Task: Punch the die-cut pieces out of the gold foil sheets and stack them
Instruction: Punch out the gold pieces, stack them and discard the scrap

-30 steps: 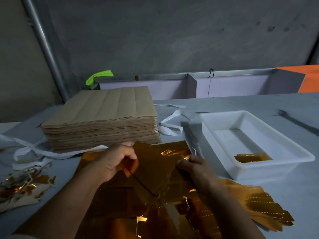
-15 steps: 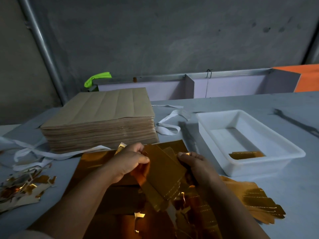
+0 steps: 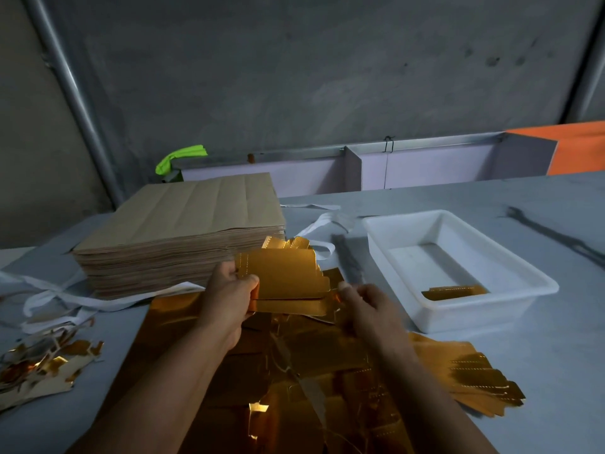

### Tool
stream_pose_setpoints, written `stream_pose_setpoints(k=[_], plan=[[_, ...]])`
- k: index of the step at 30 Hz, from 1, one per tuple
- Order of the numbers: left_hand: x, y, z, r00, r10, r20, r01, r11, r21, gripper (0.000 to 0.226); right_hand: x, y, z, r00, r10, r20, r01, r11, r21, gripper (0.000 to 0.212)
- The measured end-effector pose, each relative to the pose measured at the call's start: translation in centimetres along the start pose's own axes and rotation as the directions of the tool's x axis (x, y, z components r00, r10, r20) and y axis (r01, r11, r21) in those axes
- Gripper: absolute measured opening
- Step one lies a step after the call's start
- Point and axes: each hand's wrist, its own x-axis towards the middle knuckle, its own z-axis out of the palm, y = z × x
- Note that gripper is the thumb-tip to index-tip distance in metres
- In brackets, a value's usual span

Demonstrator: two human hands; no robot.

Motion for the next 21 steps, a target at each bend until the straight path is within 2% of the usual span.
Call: stream_pose_setpoints(k=[2, 4, 6, 9, 15, 18, 21], plan=[[-0.4, -0.1, 0.6, 1.0, 0.03, 0.009, -0.03, 0.999, -0.015, 0.035, -0.6, -0.2, 0.4, 0.979, 0.122, 0.163, -0.146, 0.979, 0.145, 0.031], [-0.9, -0.3, 1.0, 0.998, 0.059, 0.034, -0.058, 0.998, -0.01, 0.045, -1.2, -0.1, 0.7, 0.959, 0.15, 0.24, -0.213, 0.94, 0.266, 0.024], [-1.4, -0.4, 1.1, 0.995, 0.061, 0.078, -0.061, 0.998, -0.001, 0.055, -1.3, 0.0, 0.8, 0.962, 0.145, 0.23, -0.213, 0.929, 0.303, 0.016], [-1.9, -0.5, 0.9, 0.989, 0.044, 0.144, -0.053, 0.997, 0.053, 0.061, -1.1, -0.2, 0.3, 0.979, 0.135, 0.152, -0.171, 0.951, 0.256, 0.011], [-2.4, -0.2, 0.1, 0.965, -0.025, 0.26, 0.002, 0.996, 0.087, 0.044, -0.6, -0.7, -0.9, 0.99, 0.119, 0.07, -0.128, 0.981, 0.145, 0.01], [-2.7, 0.3, -0.2, 0.948, -0.085, 0.308, 0.063, 0.995, 0.082, 0.025, -0.3, -1.1, -1.8, 0.991, 0.102, 0.082, -0.111, 0.986, 0.123, 0.014], [-2.9, 0.5, -0.4, 0.925, -0.129, 0.357, 0.084, 0.987, 0.139, 0.019, -0.1, -1.5, -2.3, 0.989, 0.081, 0.12, -0.095, 0.989, 0.116, 0.012]])
